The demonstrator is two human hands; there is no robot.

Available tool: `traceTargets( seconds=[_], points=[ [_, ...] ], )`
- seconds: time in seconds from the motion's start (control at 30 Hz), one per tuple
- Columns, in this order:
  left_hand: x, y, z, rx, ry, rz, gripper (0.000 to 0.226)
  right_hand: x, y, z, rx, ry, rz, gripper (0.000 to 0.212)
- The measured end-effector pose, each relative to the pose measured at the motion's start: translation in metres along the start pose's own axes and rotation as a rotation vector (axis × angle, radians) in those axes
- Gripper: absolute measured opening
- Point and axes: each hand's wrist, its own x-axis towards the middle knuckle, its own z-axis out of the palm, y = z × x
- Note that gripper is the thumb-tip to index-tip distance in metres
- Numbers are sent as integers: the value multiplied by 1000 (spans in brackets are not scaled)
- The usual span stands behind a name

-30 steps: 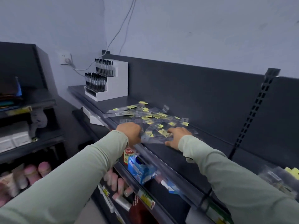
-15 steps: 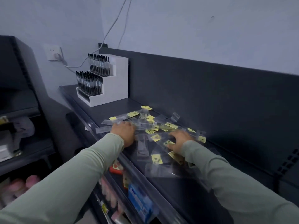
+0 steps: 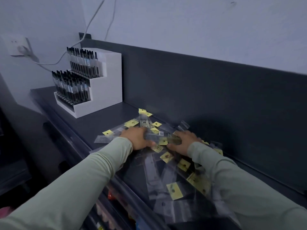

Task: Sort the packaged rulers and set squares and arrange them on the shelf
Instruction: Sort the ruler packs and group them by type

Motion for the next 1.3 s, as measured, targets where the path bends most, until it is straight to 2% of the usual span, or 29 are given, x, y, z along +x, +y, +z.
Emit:
traceTargets(
  seconds=[0.1, 0.17, 0.23, 0.27, 0.33, 0.4, 0.5, 0.6, 0.63, 0.73, 0.83, 0.9, 0.97, 1.1, 1.13, 1.2, 1.3],
  points=[
    [14, -1, -1, -199, 12, 10, 78, 7, -2, 4, 14, 16, 29, 63],
    [22, -5, -3, -274, 84, 15, 56, 9, -4, 5, -5, 63, 30, 53],
    [24, -7, -7, -144, 183, 57, 31, 11, -6, 6, 0, 96, 33, 49],
    [24, -6, -10, -30, 238, 100, 27, 12, -8, 7, 17, 104, 36, 49],
    [23, -3, -12, 92, 344, 195, 25, 13, -11, 7, 57, 117, 35, 48],
    [22, 1, -14, 80, 474, 261, 26, 11, -13, 5, 66, 180, 21, 46],
    [19, 7, -20, -88, 629, 329, 28, 8, -14, -5, 113, 378, 20, 27],
    [16, 15, -31, -297, 645, 349, 19, 3, -11, -16, 337, 498, 71, 11],
    [16, 17, -34, -393, 636, 315, 20, 1, -11, -19, 422, 515, 76, 11],
    [16, 21, -36, -593, 545, 192, 45, -1, -8, -25, 571, 551, 62, 16],
    [19, 25, -31, -495, 391, 143, 31, -4, -4, -29, 667, 561, 70, 40],
    [19, 29, -26, -416, 295, 145, 19, -7, 0, -30, 727, 511, 99, 46],
    [18, 35, -19, -352, 189, 178, 17, -7, 9, -26, 783, 458, 154, 45],
    [9, 52, -7, -182, 52, 264, 16, -12, 35, -14, 844, 427, 319, 30],
    [6, 57, -5, -146, 5, 274, 19, -16, 40, -12, 828, 420, 353, 27],
    [1, 66, -1, -93, -105, 273, 41, -26, 47, -11, 839, 434, 410, 24],
    [-10, 80, 1, 129, -186, 277, 78, -38, 51, -9, 1072, 403, 396, 24]
  ],
)
